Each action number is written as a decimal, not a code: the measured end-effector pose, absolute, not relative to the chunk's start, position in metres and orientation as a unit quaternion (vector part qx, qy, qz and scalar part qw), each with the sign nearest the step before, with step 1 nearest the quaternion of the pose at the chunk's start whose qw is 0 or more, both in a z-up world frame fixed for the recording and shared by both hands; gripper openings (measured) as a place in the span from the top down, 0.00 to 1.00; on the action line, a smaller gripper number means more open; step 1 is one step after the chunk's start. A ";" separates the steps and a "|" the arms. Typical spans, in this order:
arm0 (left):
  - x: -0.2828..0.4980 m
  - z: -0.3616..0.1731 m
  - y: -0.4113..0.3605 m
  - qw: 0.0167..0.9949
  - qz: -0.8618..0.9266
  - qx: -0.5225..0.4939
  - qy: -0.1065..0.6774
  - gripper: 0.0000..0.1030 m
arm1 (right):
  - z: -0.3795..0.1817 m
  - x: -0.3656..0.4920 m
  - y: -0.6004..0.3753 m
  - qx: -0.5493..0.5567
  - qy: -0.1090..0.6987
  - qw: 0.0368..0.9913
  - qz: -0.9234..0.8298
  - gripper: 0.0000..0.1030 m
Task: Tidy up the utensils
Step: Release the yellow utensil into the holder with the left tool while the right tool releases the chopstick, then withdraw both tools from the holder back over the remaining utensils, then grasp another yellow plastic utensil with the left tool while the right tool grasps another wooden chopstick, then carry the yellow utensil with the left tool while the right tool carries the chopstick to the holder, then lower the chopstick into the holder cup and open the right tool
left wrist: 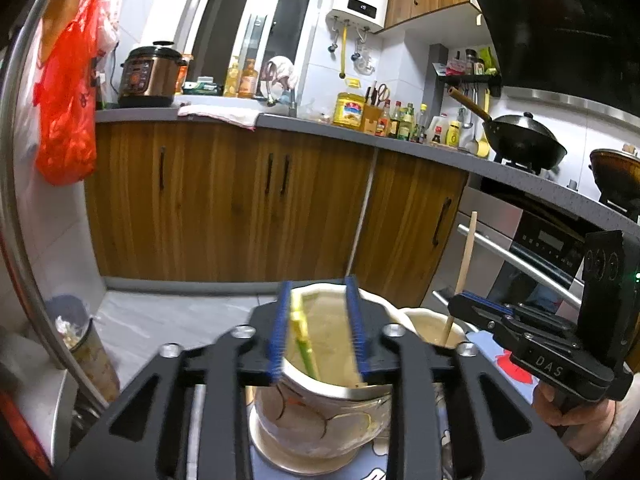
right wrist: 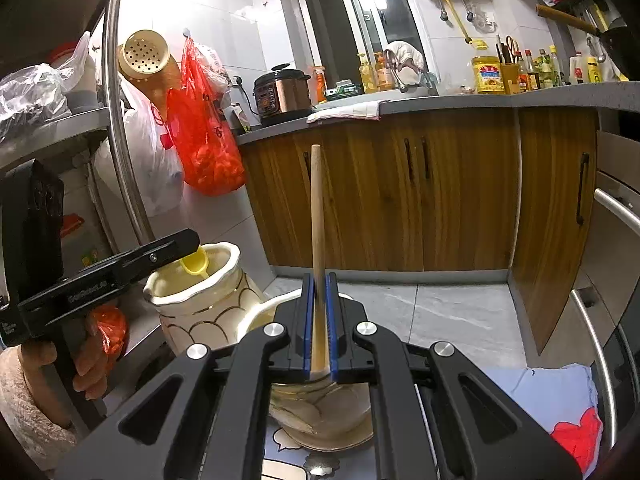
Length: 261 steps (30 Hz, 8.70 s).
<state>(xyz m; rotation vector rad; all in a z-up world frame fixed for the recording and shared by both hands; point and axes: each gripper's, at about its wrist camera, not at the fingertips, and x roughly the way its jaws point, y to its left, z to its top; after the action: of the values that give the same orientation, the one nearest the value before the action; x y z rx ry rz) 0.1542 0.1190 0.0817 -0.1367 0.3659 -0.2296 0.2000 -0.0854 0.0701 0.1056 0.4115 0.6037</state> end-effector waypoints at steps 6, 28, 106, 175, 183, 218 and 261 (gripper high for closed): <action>0.152 0.081 0.119 0.976 -0.106 -0.072 0.176 0.52 | 0.065 0.208 -0.088 0.068 0.215 0.930 0.291 0.94; 0.127 0.116 0.128 0.983 -0.057 -0.086 0.154 0.10 | 0.093 0.184 -0.111 0.105 0.215 0.923 0.302 0.22; 0.078 -0.028 -0.004 0.863 -0.145 0.011 0.483 0.70 | -0.028 0.133 -0.208 -0.039 0.457 0.869 0.188 0.76; 0.114 0.143 0.121 0.951 -0.175 -0.170 0.190 0.90 | 0.085 0.147 -0.163 0.080 0.242 0.926 0.280 0.95; 0.172 0.119 0.148 0.927 -0.195 -0.245 0.208 0.90 | 0.097 0.197 -0.123 0.108 0.212 0.916 0.323 0.95; 0.188 0.073 0.140 0.944 -0.214 -0.207 0.144 0.90 | 0.060 0.244 -0.096 0.134 0.152 0.929 0.309 0.95; 0.166 0.078 0.141 0.948 -0.231 -0.175 0.129 0.90 | 0.058 0.221 -0.117 0.112 0.229 0.907 0.336 0.74</action>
<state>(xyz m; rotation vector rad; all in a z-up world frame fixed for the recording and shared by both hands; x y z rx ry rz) 0.1664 0.1413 0.0781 -0.3560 0.2621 -0.4694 0.2212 -0.1173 0.0584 0.2321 0.4718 0.6928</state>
